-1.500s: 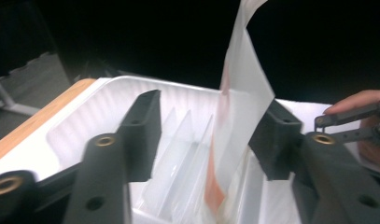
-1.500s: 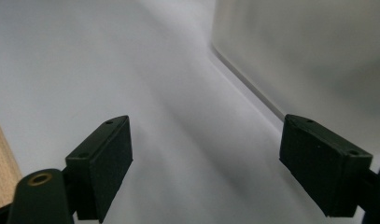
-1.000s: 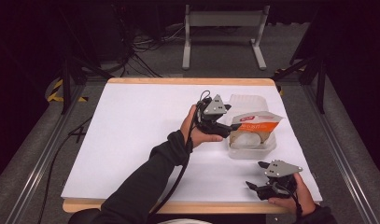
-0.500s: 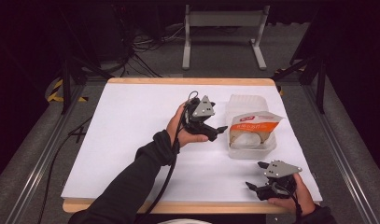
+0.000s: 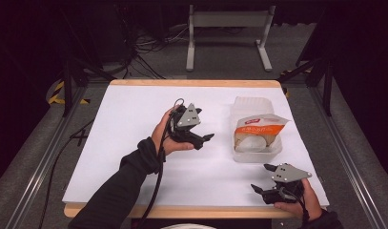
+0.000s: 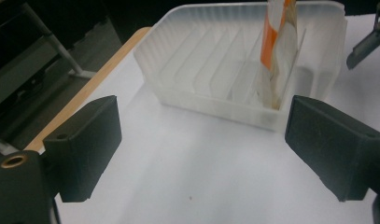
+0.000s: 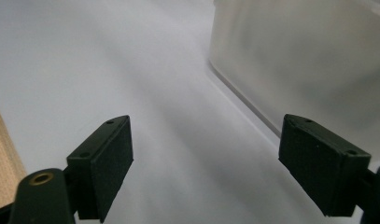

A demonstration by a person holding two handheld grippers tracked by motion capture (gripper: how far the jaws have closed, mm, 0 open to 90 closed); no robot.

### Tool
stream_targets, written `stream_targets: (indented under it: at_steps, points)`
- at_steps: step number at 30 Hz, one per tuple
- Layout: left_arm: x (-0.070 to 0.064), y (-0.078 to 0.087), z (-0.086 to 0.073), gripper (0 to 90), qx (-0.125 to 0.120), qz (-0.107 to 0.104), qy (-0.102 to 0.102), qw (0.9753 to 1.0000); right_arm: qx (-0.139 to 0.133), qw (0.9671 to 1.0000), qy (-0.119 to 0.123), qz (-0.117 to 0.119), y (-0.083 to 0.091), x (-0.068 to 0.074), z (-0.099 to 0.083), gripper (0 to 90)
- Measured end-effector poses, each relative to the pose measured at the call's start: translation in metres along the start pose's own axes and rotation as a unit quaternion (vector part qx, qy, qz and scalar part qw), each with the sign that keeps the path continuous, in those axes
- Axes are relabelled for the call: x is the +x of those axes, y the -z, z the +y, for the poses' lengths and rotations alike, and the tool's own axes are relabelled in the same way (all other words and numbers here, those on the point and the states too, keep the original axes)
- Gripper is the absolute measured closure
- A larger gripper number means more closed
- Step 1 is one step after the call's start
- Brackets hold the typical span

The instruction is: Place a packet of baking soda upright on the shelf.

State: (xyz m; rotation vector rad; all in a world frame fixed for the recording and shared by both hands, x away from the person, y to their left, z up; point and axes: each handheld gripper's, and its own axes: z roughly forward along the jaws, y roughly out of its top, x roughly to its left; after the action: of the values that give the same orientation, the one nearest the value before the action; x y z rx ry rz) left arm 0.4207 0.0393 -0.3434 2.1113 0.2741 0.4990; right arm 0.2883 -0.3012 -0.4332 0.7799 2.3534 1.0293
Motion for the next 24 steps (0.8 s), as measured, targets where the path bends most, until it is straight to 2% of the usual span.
stream_targets:
  at_steps: [4,10,14,17,24]
  points:
    - [0.000,0.009,-0.014,11.5,0.019,0.012,-0.013,0.9997,-0.004,1.0000,-0.002,-0.004,0.001,-0.001,0.000,18.4]
    - [0.003,0.019,-0.033,11.9,0.042,0.023,-0.021,0.9986,-0.003,0.9999,-0.007,-0.012,0.001,-0.002,0.000,18.4]
    - [0.006,0.024,-0.047,11.9,0.060,0.025,-0.022,0.9977,-0.003,0.9999,-0.009,-0.010,0.001,-0.003,-0.001,18.1]
    - [0.008,0.029,-0.062,11.9,0.076,0.029,-0.012,0.9966,-0.003,0.9999,-0.010,-0.013,0.002,-0.004,-0.001,18.1]
    - [0.010,0.040,-0.082,12.5,0.091,0.034,-0.011,0.9952,-0.005,0.9998,-0.008,-0.018,0.003,-0.005,0.000,18.0]
